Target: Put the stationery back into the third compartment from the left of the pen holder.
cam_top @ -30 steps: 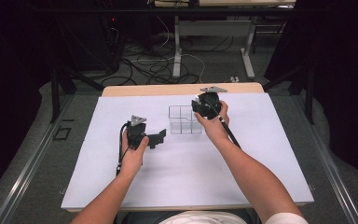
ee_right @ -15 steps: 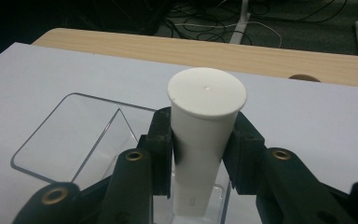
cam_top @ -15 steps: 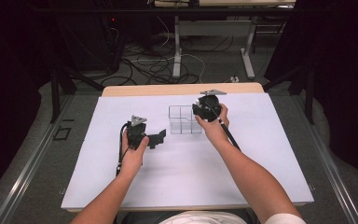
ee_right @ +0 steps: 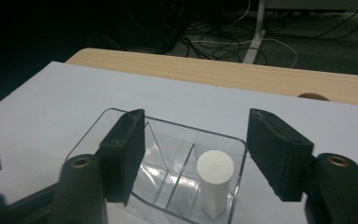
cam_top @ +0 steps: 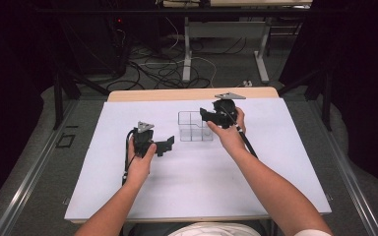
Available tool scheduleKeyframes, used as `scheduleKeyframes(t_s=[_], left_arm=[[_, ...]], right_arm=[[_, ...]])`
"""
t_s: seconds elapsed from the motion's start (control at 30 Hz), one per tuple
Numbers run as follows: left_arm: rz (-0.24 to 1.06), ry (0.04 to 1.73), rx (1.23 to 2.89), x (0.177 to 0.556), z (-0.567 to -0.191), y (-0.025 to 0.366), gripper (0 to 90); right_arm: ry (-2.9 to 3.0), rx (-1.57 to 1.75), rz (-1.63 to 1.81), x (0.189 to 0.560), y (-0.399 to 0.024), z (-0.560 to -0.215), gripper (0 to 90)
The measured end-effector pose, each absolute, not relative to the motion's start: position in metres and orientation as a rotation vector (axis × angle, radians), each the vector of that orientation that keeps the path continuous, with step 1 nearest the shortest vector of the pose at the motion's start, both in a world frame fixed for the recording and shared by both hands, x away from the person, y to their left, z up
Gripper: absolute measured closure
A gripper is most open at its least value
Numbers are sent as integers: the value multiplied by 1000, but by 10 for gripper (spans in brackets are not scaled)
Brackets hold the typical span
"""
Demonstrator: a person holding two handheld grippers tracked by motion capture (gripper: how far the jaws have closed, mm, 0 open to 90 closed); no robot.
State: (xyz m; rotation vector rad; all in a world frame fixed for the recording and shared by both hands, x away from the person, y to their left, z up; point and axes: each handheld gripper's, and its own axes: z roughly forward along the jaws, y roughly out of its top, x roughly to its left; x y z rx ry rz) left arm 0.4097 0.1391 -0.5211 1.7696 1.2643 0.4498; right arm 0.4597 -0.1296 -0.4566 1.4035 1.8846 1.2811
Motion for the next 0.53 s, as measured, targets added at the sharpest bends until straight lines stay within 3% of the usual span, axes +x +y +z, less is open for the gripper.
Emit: scheduleKeyframes(t_s=[0.27, 0.53], left_arm=[[458, 1270, 1773, 410, -521, 142, 6], [469, 1274, 1764, 411, -521, 145, 6]], right_arm=[[1931, 1358, 1275, 448, -144, -453, 152], [1939, 1402, 1234, 436, -173, -461, 46]])
